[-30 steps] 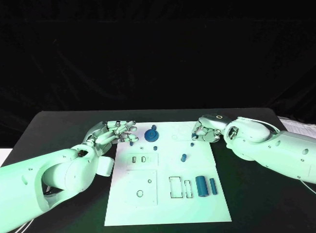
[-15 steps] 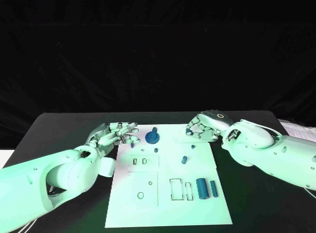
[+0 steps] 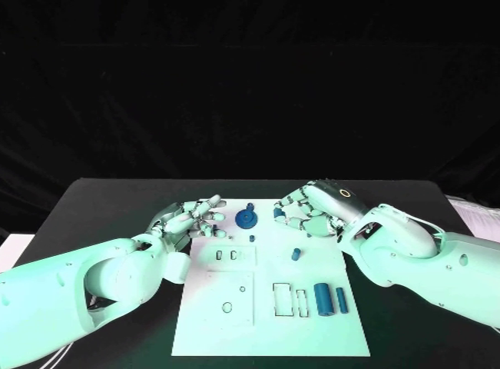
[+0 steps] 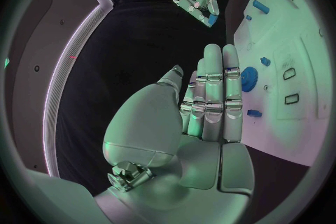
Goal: Assemble the parts on the task board
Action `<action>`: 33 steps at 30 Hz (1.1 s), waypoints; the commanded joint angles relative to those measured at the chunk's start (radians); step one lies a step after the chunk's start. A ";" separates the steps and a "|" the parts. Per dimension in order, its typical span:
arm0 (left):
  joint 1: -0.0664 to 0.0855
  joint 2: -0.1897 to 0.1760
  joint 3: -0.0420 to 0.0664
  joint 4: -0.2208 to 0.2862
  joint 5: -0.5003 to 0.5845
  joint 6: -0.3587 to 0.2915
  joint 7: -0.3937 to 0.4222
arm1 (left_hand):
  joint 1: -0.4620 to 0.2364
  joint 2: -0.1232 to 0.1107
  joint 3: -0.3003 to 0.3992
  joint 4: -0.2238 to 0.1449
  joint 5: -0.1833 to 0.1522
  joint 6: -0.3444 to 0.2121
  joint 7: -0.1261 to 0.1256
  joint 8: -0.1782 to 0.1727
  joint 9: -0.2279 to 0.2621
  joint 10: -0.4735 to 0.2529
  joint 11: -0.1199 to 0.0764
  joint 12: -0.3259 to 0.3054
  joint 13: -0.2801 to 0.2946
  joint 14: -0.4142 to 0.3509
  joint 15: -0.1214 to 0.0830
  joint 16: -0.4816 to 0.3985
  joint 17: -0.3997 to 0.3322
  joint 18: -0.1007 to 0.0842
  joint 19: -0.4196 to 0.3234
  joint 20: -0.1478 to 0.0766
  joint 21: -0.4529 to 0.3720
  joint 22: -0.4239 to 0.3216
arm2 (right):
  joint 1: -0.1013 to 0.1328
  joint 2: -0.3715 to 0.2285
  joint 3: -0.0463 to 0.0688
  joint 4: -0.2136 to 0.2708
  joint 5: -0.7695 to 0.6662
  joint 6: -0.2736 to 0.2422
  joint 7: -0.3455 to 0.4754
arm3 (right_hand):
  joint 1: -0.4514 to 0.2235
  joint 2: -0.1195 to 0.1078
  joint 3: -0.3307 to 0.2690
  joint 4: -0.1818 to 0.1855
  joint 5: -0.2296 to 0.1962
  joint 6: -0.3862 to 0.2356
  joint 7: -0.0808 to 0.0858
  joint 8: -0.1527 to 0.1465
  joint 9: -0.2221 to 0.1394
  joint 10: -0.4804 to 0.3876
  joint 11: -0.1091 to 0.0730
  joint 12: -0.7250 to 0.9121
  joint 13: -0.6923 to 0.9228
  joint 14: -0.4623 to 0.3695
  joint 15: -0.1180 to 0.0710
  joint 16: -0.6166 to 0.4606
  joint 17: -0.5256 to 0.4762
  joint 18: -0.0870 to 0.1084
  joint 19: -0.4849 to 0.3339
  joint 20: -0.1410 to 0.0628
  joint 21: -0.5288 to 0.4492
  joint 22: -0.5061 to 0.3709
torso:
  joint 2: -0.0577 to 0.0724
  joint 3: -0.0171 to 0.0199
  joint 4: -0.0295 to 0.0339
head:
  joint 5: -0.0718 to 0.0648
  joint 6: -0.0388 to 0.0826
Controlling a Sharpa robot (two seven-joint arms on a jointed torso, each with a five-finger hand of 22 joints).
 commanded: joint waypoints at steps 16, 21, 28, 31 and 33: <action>-0.027 0.002 -0.006 0.040 0.120 0.197 -0.115 | -0.290 0.116 -0.162 0.090 0.005 -0.046 -0.004 0.035 0.006 -0.018 -0.009 0.921 0.827 0.112 -0.005 0.945 0.891 -0.115 0.210 -0.011 0.935 1.081 | -0.058 0.008 0.001 0.116 0.012 -0.145 0.068 | 0.008 -0.003 0.004 -0.003 0.005 0.017 0.003 0.003 0.034 0.067 0.005 0.000 0.212 0.106 0.008 0.004 0.263 -0.003 0.082 0.005 0.006 0.218 | -0.028 -0.0078 0.0088 | 0.033 -0.031; -0.028 0.006 -0.006 0.047 0.121 0.246 -0.144 | -0.317 0.140 -0.189 0.093 0.005 -0.035 -0.010 0.058 0.010 0.007 -0.010 1.000 0.915 0.112 -0.006 0.945 0.891 -0.125 0.225 -0.011 0.971 1.140 | -0.064 0.012 0.001 0.125 0.010 -0.151 0.081 | 0.009 -0.004 0.004 -0.004 0.006 0.017 0.003 0.003 0.034 0.067 0.006 0.000 0.212 0.106 0.008 0.004 0.263 -0.003 0.082 0.005 0.005 0.217 | -0.027 -0.0068 0.0089 | 0.030 -0.036; -0.028 0.014 -0.006 0.054 0.121 0.286 -0.172 | -0.335 0.154 -0.209 0.093 0.005 -0.043 -0.008 0.065 0.009 0.021 -0.008 1.036 0.956 0.112 -0.006 0.945 0.891 -0.132 0.235 -0.008 0.992 1.176 | -0.069 0.016 0.001 0.139 0.001 -0.164 0.093 | 0.011 -0.010 0.003 -0.005 0.011 0.017 0.003 0.002 0.034 0.067 0.006 0.000 0.212 0.106 0.009 0.004 0.263 -0.003 0.082 0.005 0.005 0.217 | -0.026 -0.0048 0.0093 | 0.034 -0.044; -0.028 0.017 -0.006 0.058 0.121 0.299 -0.176 | -0.339 0.159 -0.215 0.094 0.005 -0.042 -0.009 0.069 0.009 0.026 -0.009 1.047 0.969 0.112 -0.005 0.945 0.891 -0.133 0.238 -0.007 0.998 1.187 | -0.070 0.019 0.001 0.139 -0.003 -0.167 0.095 | 0.011 -0.010 0.003 -0.005 0.011 0.017 0.003 0.002 0.034 0.067 0.006 0.000 0.212 0.106 0.009 0.004 0.263 -0.003 0.082 0.005 0.005 0.217 | -0.026 -0.0049 0.0092 | 0.036 -0.045; -0.028 0.019 -0.006 0.059 0.121 0.304 -0.175 | -0.342 0.164 -0.219 0.093 0.003 -0.038 -0.010 0.074 0.010 0.030 -0.009 1.055 0.978 0.112 -0.005 0.945 0.891 -0.134 0.240 -0.007 1.001 1.192 | -0.071 0.021 0.001 0.139 -0.004 -0.168 0.096 | 0.011 -0.010 0.003 -0.005 0.011 0.017 0.003 0.002 0.034 0.067 0.006 0.000 0.212 0.106 0.009 0.004 0.263 -0.003 0.082 0.005 0.005 0.217 | -0.027 -0.0052 0.0101 | 0.035 -0.046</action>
